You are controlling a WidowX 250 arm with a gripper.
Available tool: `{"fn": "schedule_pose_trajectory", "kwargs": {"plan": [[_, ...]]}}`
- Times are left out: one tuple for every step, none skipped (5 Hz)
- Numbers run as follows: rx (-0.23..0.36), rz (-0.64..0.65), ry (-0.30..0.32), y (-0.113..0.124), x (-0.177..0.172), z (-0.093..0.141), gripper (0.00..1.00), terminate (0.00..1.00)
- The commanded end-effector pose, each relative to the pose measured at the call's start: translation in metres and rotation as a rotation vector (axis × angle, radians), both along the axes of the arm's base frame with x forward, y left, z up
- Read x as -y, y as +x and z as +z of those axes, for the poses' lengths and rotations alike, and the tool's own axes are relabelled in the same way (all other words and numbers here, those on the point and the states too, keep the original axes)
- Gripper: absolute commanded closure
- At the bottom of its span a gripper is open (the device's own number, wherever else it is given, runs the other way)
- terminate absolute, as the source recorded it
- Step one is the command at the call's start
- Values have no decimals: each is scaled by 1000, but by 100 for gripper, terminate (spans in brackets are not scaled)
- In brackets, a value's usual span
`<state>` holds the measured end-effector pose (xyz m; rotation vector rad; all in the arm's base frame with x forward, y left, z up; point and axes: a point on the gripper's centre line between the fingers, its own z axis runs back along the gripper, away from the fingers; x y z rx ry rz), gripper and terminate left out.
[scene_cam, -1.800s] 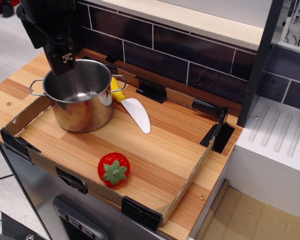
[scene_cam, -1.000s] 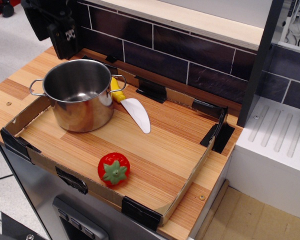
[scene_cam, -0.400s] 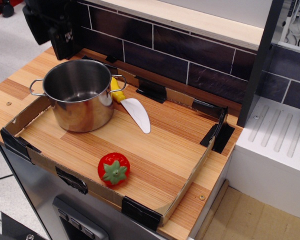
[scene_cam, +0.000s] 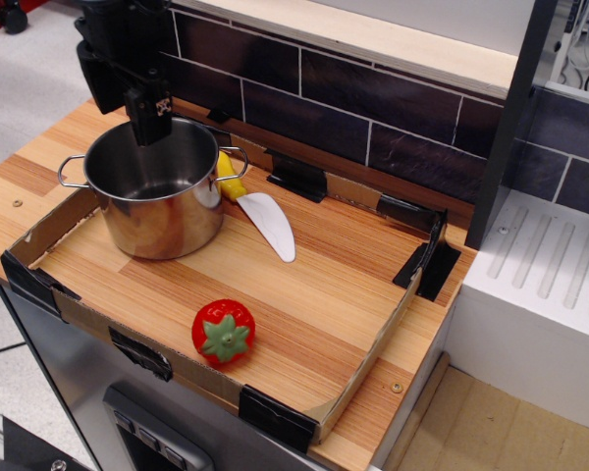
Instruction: Topple metal pot
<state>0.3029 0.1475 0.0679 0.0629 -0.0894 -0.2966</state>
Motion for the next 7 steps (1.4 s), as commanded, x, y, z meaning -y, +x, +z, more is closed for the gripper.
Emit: {"fn": "schedule_pose_trajectory", "kwargs": {"plan": [[25, 5, 28, 1, -1, 6, 100, 0], [27, -5, 31, -1, -1, 2, 100, 0], [36, -6, 47, -1, -2, 1, 100, 0], [73, -10, 74, -3, -4, 5, 100, 0], [136, -2, 131, -7, -7, 23, 100, 0], [189, -6, 190, -13, -12, 42, 100, 0], [254, 2, 233, -20, -16, 58, 100, 0]]}}
